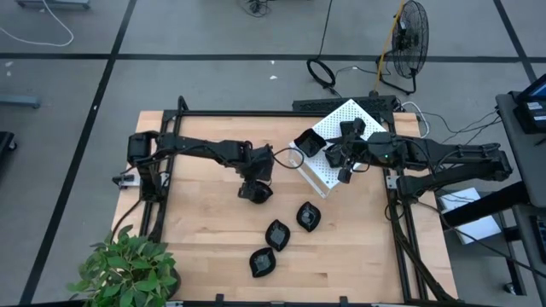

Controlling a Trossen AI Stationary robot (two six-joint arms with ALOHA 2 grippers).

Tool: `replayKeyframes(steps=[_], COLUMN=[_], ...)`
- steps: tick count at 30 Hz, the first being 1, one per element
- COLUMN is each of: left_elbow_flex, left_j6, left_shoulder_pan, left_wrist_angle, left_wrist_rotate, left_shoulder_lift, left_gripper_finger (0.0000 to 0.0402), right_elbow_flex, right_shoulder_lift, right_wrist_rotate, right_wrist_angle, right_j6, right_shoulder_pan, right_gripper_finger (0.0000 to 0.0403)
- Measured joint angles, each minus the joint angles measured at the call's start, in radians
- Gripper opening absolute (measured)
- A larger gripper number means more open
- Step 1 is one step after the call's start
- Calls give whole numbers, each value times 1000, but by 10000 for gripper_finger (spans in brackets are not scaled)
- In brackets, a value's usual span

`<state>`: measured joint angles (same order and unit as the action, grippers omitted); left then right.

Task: Pick & Place Mini shaped plates
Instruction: Stack the black leaf shaped plate on top of the black leaf shaped plate on the shelf

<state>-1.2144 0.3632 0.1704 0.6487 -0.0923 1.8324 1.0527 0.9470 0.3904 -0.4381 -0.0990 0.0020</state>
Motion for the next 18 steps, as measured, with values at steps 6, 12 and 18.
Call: replayKeyframes(steps=[6,12,18], left_elbow_flex=[24,43,43], left_j6=[-3,-5,-49], left_shoulder_pan=[6,34,55], left_wrist_angle=[-15,-50,-83], left_wrist_rotate=[-7,-45,-65], left_shoulder_lift=[10,10,16], left_gripper_finger=[224,145,73], right_elbow_flex=[0,0,0], right_shoulder_lift=[0,0,0], right_wrist_rotate=[0,0,0], right_wrist_angle=[0,0,0], right_j6=[0,0,0], right_shoulder_pan=[0,0,0], right_gripper_finger=[130,130,130])
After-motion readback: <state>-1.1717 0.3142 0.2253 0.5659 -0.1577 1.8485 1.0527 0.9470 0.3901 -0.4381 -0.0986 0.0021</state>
